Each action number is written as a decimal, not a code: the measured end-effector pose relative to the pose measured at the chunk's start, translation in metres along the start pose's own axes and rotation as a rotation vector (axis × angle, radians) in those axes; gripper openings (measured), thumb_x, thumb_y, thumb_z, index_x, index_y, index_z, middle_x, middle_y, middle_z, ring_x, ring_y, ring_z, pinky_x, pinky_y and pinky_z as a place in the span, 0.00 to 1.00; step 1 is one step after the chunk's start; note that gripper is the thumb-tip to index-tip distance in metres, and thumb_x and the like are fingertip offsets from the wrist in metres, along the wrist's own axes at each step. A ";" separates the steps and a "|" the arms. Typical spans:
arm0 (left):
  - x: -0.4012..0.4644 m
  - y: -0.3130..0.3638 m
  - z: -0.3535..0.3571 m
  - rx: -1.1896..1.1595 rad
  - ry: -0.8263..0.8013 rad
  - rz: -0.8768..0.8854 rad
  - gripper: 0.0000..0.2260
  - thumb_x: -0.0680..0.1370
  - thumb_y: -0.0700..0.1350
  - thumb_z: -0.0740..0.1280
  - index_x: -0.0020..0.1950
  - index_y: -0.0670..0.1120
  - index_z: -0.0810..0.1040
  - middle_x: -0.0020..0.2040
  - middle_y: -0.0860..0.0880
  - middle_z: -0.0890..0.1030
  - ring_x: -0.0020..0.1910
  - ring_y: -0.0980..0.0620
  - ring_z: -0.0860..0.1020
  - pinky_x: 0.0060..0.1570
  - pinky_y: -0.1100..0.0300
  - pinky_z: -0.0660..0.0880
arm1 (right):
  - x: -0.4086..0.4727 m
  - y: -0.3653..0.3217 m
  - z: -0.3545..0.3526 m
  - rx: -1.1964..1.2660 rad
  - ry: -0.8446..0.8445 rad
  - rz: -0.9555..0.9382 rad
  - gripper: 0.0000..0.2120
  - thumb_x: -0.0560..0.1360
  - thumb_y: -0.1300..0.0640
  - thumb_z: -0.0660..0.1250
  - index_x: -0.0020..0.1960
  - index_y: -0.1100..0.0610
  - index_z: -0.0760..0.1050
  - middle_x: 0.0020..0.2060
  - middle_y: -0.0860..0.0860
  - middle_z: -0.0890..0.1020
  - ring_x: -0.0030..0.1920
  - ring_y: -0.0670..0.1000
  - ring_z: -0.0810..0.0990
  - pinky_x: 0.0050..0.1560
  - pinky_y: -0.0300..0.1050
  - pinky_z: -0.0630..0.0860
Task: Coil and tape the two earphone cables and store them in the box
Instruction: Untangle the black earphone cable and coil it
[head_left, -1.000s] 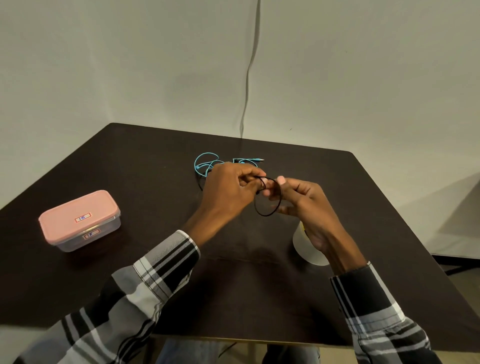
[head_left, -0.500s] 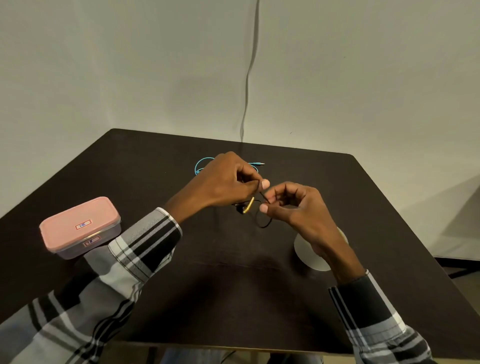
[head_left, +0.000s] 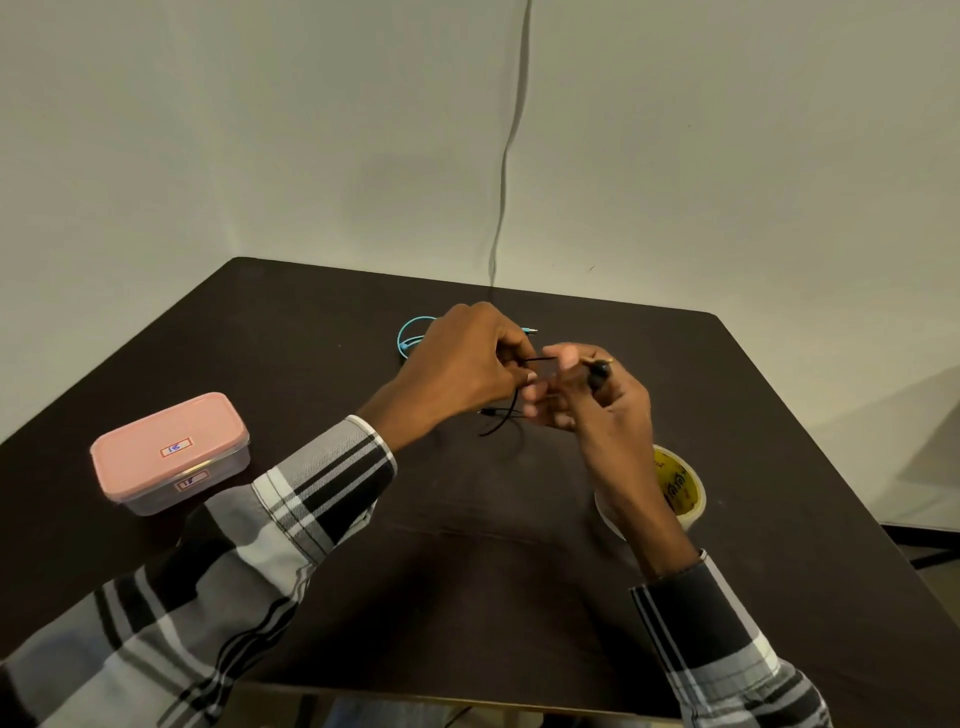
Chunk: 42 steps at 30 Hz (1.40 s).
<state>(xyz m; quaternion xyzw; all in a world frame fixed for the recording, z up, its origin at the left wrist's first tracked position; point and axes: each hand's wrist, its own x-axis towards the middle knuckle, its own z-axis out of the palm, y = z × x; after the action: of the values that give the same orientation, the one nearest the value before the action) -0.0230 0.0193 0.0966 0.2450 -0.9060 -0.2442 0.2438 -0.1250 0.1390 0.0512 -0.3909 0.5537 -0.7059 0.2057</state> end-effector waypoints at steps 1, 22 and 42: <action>0.000 -0.001 0.000 -0.039 -0.027 -0.008 0.09 0.73 0.45 0.74 0.52 0.52 0.85 0.39 0.53 0.84 0.33 0.61 0.78 0.32 0.75 0.67 | 0.000 -0.001 -0.001 0.043 0.041 0.016 0.14 0.77 0.52 0.66 0.55 0.62 0.78 0.38 0.58 0.84 0.38 0.54 0.84 0.41 0.45 0.83; 0.020 -0.003 -0.007 -0.736 0.037 -0.063 0.15 0.68 0.42 0.79 0.53 0.43 0.83 0.42 0.43 0.85 0.41 0.53 0.83 0.50 0.59 0.80 | 0.008 -0.002 0.003 0.100 -0.086 0.235 0.24 0.82 0.42 0.54 0.51 0.57 0.82 0.49 0.56 0.87 0.57 0.53 0.84 0.64 0.55 0.74; 0.019 -0.072 0.036 -0.073 -0.039 -0.083 0.08 0.77 0.49 0.70 0.51 0.48 0.84 0.43 0.55 0.83 0.40 0.64 0.77 0.43 0.60 0.71 | 0.025 -0.037 -0.031 -0.288 -0.156 -0.055 0.10 0.83 0.58 0.61 0.49 0.57 0.80 0.36 0.51 0.86 0.42 0.48 0.85 0.44 0.41 0.81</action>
<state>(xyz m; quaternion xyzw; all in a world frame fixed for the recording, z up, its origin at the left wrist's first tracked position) -0.0348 -0.0341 0.0347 0.2686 -0.8901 -0.2918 0.2247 -0.1592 0.1516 0.0919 -0.4852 0.6204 -0.5922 0.1705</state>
